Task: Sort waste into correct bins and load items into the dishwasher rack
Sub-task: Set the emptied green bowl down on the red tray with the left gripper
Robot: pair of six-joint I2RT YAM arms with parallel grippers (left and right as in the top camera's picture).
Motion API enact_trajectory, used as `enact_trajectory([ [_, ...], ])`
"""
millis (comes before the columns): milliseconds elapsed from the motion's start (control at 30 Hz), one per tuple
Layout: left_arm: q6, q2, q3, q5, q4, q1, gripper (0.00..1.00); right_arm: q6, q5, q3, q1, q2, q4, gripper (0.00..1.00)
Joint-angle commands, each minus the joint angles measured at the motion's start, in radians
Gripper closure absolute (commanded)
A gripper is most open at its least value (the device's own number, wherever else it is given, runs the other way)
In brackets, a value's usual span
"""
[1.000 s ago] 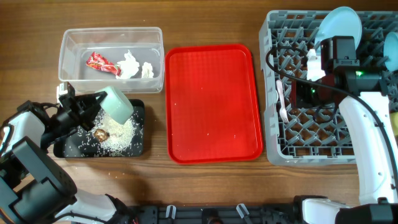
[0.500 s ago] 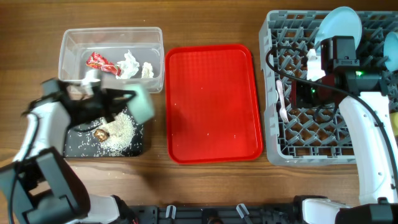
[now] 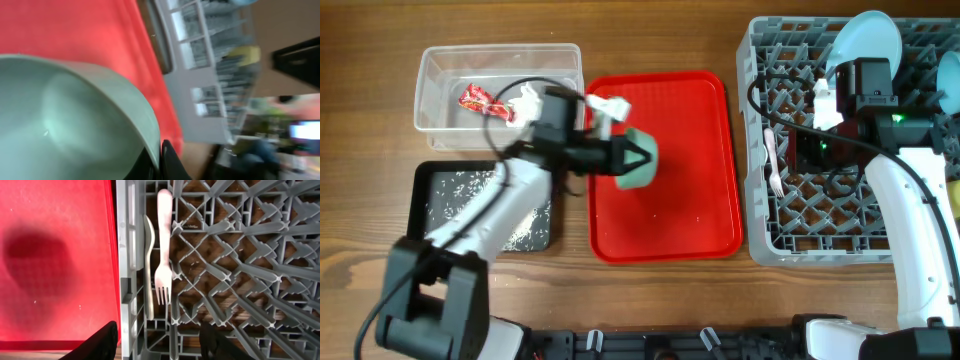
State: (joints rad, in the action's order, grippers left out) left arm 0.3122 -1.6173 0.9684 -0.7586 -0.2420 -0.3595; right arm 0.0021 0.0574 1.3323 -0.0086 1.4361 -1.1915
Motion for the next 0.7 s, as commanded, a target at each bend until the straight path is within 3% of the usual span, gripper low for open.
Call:
enact_trajectory([
  [0, 0.043, 0.014, 0.002, 0.478, 0.044, -0.146, 0.96, 0.0, -0.015, 0.017, -0.004, -0.003, 0.001, 0.47],
  [133, 0.044, 0.006, 0.002, 0.683, 0.069, -0.252, 0.96, 0.001, -0.015, 0.017, -0.004, -0.003, 0.001, 0.46],
  [367, 0.048, -0.048, 0.002, 0.686, 0.085, -0.323, 0.96, 0.001, -0.01, 0.017, -0.004, -0.003, 0.0, 0.46],
  [467, 0.048, -0.06, 0.002, 0.686, 0.088, -0.315, 0.87, 0.0, 0.013, 0.017, -0.004, -0.003, 0.001, 0.44],
  [533, 0.048, -0.058, 0.002, 0.686, 0.095, -0.31, 0.66, 0.0, 0.028, 0.017, -0.004, -0.003, 0.005, 0.43],
  [567, 0.048, -0.056, 0.002, 0.686, 0.097, -0.308, 0.61, 0.0, 0.035, 0.017, -0.004, -0.003, 0.008, 0.42],
  [667, 0.048, -0.043, 0.002, 0.685, 0.087, -0.301, 0.54, 0.001, 0.073, 0.017, -0.004, -0.003, 0.032, 0.42],
])
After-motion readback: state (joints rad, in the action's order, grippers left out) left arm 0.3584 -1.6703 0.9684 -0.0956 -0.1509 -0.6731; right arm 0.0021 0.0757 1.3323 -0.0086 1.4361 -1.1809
